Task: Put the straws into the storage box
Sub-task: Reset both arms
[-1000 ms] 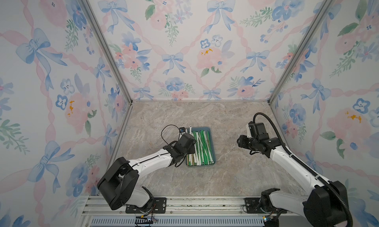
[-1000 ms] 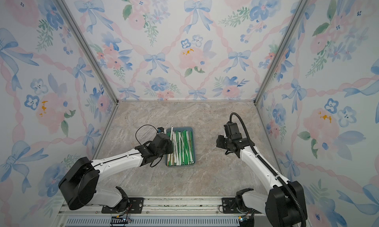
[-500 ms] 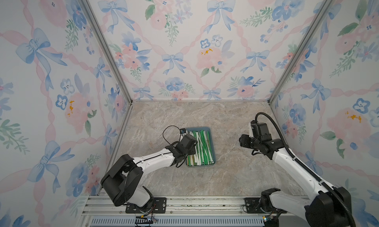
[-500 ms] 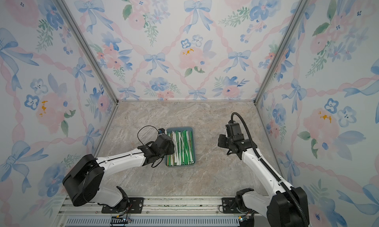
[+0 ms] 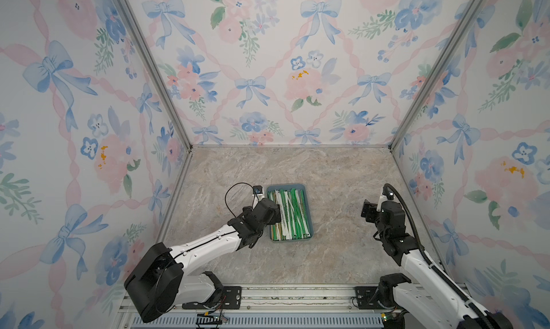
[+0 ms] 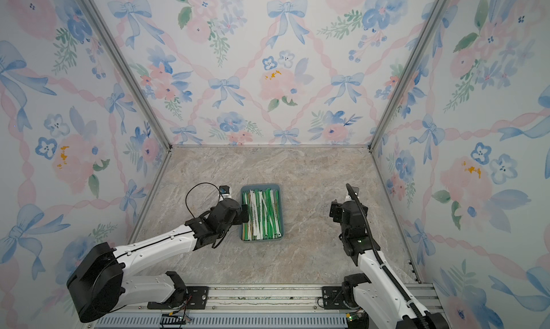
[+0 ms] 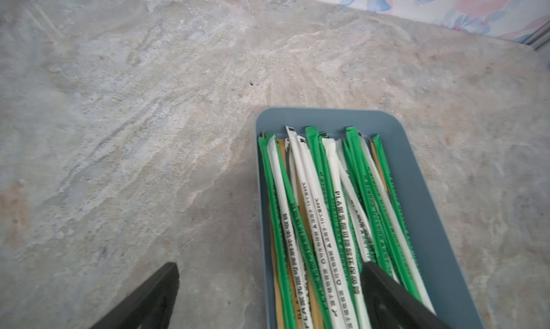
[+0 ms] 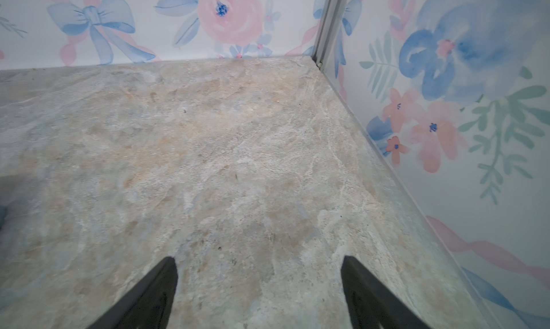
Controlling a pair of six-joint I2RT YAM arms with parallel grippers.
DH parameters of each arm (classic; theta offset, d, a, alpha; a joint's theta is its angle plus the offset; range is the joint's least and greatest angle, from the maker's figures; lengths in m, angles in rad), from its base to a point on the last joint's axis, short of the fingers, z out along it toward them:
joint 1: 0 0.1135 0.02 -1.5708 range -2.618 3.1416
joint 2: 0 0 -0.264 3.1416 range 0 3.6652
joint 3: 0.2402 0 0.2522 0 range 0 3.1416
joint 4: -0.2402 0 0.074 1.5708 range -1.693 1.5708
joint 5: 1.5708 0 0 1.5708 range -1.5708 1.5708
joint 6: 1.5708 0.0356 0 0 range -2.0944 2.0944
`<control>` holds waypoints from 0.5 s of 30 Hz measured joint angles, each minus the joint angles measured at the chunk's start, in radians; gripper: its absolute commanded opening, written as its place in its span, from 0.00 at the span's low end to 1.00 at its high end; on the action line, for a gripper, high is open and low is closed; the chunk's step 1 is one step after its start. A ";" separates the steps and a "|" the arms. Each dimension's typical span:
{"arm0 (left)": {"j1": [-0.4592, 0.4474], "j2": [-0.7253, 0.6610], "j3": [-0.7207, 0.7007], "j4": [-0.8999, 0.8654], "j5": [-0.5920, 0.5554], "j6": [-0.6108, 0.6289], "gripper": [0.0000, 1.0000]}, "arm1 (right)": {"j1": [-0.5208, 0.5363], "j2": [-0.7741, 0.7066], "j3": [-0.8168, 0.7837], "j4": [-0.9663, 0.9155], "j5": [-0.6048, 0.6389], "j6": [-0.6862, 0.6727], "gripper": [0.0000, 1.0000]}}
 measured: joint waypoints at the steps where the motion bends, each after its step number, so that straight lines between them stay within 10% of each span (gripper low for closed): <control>1: -0.002 -0.006 -0.006 0.000 -0.021 0.013 0.98 | -0.009 0.023 -0.019 0.053 0.002 -0.008 0.92; 15: -0.014 -0.126 -0.063 0.000 -0.275 0.148 0.98 | -0.018 0.610 -0.064 0.770 -0.033 -0.108 0.97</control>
